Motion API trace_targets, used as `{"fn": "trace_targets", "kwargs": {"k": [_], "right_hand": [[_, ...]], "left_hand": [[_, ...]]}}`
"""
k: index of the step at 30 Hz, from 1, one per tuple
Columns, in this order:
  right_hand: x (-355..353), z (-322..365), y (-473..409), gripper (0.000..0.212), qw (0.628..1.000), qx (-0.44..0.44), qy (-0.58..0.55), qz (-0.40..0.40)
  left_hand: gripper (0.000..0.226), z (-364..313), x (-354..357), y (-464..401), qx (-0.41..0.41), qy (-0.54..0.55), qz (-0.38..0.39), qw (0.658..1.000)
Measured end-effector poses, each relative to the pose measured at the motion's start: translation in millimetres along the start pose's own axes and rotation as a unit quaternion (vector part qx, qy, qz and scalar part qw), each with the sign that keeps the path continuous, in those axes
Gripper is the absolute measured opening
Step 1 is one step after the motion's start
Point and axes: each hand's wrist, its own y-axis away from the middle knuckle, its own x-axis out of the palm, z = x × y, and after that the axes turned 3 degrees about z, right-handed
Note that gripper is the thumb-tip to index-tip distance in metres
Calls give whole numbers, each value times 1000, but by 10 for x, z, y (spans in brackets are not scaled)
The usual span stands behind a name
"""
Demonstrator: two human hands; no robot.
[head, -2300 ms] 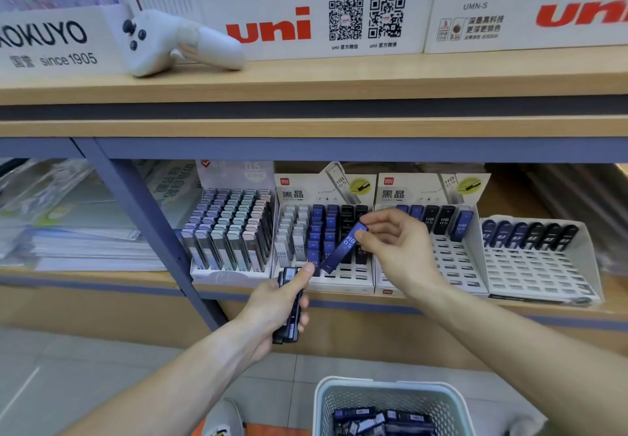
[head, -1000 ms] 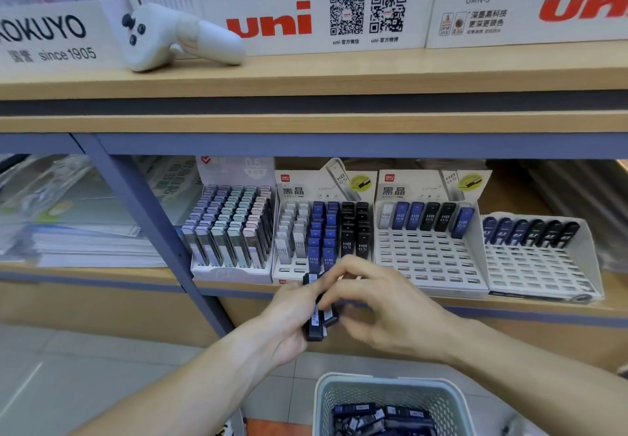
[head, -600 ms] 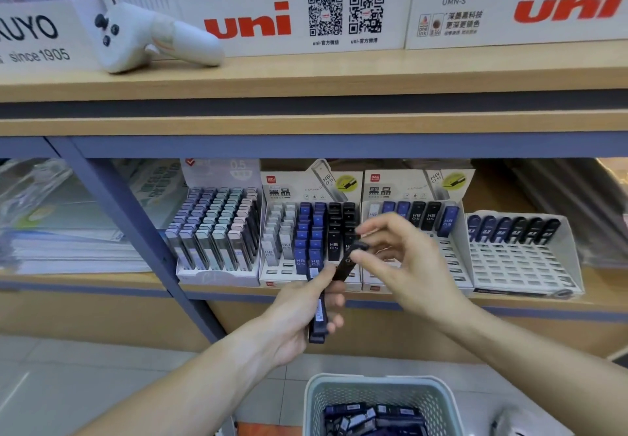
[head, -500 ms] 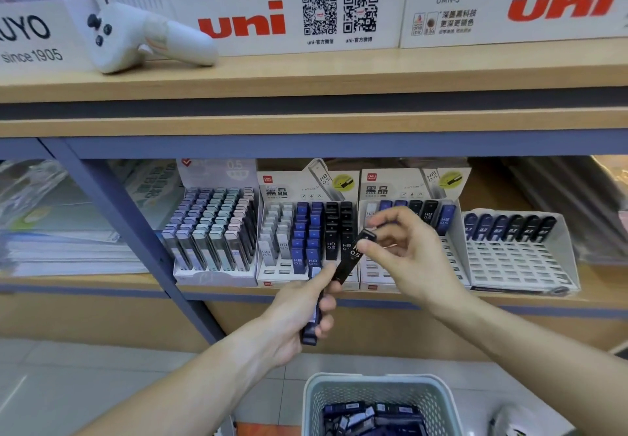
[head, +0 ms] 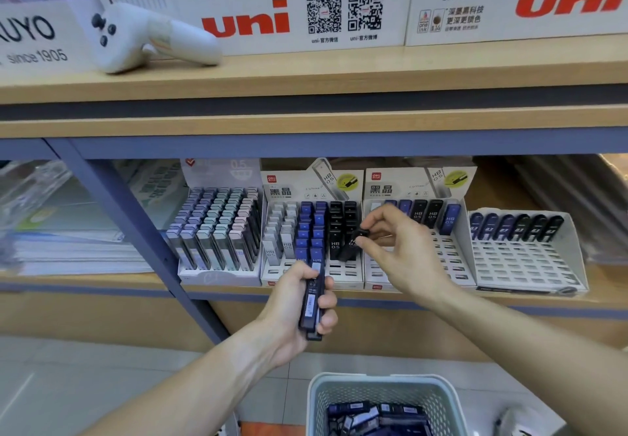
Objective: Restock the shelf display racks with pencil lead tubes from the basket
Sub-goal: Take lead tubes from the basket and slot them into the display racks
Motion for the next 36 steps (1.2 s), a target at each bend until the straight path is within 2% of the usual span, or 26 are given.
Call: {"fn": "trace_targets", "kwargs": {"k": [7, 11, 14, 17, 22, 24, 26, 29, 32, 36], "right_hand": [[150, -32, -49, 22, 996, -54, 53, 38], [197, -24, -55, 23, 992, -73, 84, 60], [233, -34, -63, 21, 989, -86, 108, 55], [260, -40, -83, 19, 980, -107, 154, 61], [251, 44, -56, 16, 980, -81, 180, 26], [227, 132, -37, 8, 991, -16, 130, 18], [200, 192, 6, 14, 994, 86, 27, 66], [148, 203, 66, 20, 965, 189, -101, 152], [54, 184, 78, 24, 950, 212, -178, 147], [-29, 163, 88, 24, 947, 212, -203, 133]], "left_hand": [[26, 40, -27, 29, 37, -71, -12, 997], [33, 53, -66, 34, 61, -85, -31, 994], [39, 45, -107, 29, 66, -76, -32, 994], [33, 35, -135, 20, 51, -48, -7, 998], [41, 37, -140, -6, 50, -22, 16, 998], [43, 45, -130, -23, 46, -30, 9, 998], [37, 50, -113, -32, 43, -37, 6, 998], [23, 64, -89, -44, 52, -60, 5, 997], [18, 94, -55, -50, 48, -66, -4, 997], [21, 96, 1, -53, 33, -48, 4, 998]]}}
